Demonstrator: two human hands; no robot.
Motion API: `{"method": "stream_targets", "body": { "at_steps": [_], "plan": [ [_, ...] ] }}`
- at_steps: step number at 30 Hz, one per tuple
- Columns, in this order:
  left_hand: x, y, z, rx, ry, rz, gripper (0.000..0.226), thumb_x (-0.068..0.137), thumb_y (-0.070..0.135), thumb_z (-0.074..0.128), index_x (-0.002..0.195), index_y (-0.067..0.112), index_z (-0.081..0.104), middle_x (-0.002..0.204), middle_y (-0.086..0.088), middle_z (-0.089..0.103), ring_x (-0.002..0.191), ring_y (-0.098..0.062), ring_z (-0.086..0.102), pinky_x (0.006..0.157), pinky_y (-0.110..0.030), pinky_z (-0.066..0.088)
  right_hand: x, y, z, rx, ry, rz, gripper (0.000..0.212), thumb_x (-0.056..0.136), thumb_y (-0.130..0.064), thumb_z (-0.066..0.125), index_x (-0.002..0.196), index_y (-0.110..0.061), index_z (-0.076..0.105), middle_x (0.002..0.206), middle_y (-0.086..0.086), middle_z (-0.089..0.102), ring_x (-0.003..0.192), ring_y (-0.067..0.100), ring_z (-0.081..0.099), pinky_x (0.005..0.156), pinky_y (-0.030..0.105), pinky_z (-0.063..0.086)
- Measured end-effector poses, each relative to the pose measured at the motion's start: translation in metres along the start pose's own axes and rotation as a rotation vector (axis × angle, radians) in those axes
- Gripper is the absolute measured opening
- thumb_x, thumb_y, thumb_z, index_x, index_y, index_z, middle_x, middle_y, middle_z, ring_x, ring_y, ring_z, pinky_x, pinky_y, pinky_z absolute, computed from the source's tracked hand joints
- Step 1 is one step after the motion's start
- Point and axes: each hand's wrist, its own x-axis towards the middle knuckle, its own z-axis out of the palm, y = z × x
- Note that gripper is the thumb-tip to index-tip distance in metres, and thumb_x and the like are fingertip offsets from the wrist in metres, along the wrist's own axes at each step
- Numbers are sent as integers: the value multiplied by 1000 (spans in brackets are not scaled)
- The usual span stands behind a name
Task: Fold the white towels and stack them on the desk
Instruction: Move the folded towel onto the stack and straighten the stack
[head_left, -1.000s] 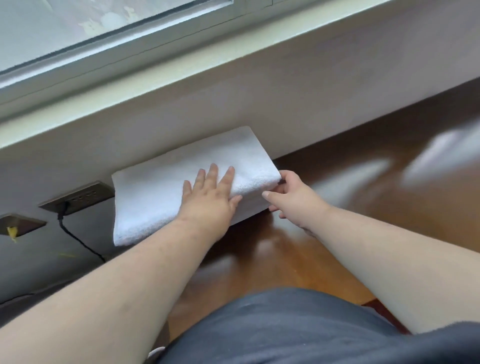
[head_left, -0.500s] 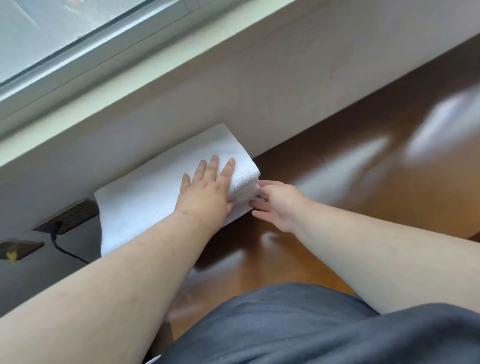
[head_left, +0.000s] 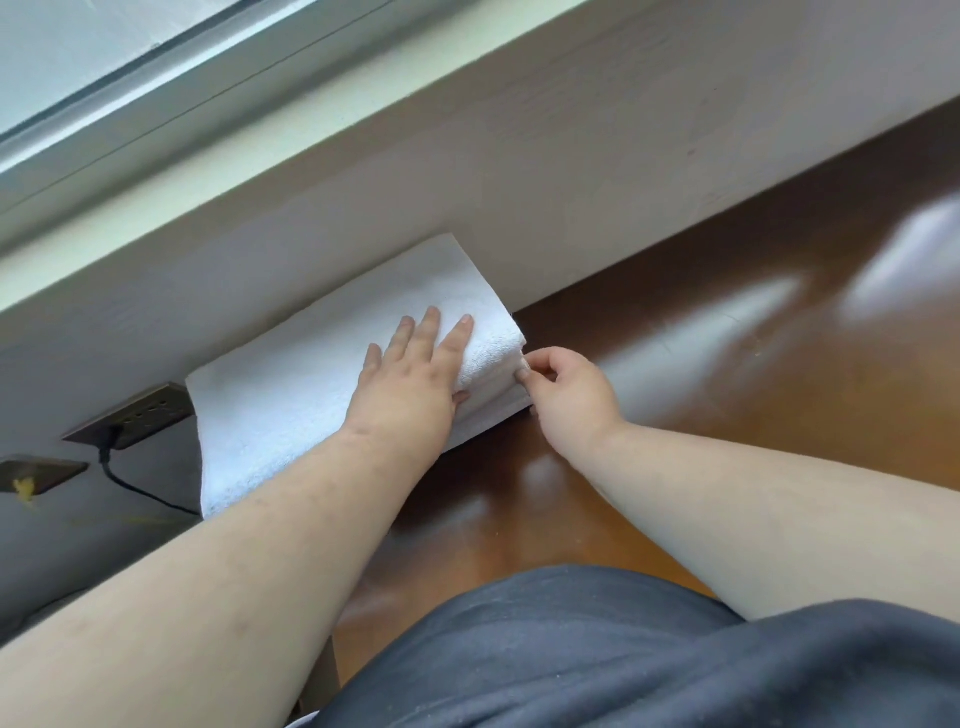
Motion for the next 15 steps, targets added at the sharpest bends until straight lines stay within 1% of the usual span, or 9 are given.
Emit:
{"method": "stream_targets", "body": {
  "at_steps": [3,6,7,8,9,10,12,13,15],
  "plan": [
    [-1,-5,0,18,-2,18,75,102,31,44,151,39,-13,164,4,-6,151,-24,-4,120,-49,11,-1,0,6,-15,-23,19,7,97,-31,59,91,-30,63,94,-5,67,79,18,66,69,29,50],
    [-5,-7,0,10,11,28,79,101,36,47,150,39,-14,164,2,-5,151,-24,-2,120,-48,12,-4,-4,4,-14,-58,48,8,95,-30,54,96,-30,62,103,-4,63,78,6,59,58,13,41],
    [-7,-7,0,-16,25,32,81,99,41,49,150,40,-14,164,2,-3,151,-24,-1,120,-47,11,-5,-11,1,50,-38,37,14,91,-31,50,98,-32,62,107,-7,61,84,0,57,62,8,39],
    [-9,-8,0,-44,42,37,85,96,47,52,150,40,-13,164,1,-2,151,-23,1,121,-46,11,-7,-19,-2,110,-6,-10,21,86,-31,45,98,-37,62,111,-12,59,93,-4,56,72,7,39],
    [-12,-10,0,-63,62,41,90,92,53,55,150,40,-13,164,1,0,151,-23,3,121,-45,11,-8,-27,-4,119,23,-98,29,84,-31,41,102,-42,61,116,-16,57,103,-6,53,85,10,40],
    [-14,-13,0,-68,82,43,94,89,59,56,151,39,-12,164,2,2,151,-22,4,121,-44,10,-9,-35,-5,53,16,-223,35,86,-30,41,112,-43,60,125,-16,55,114,-4,50,98,17,39],
    [-23,-23,2,-41,100,29,98,85,63,58,152,38,-9,164,1,4,150,-22,7,121,-44,10,-7,-45,-4,-329,-98,-482,45,95,-36,44,139,-31,52,149,-6,45,139,12,34,117,32,27],
    [-29,-31,5,-18,96,8,99,85,63,59,152,38,-9,164,0,5,150,-23,7,121,-45,10,-6,-48,-2,-568,-162,-561,51,98,-43,44,146,-28,44,157,-3,36,146,18,24,120,38,20],
    [-46,-53,12,11,69,-64,98,86,60,61,154,36,-6,164,-1,6,150,-23,8,121,-45,11,-7,-47,0,-941,-248,-587,64,98,-60,34,153,-28,29,164,-1,21,152,24,7,121,51,8]
  ]
}}
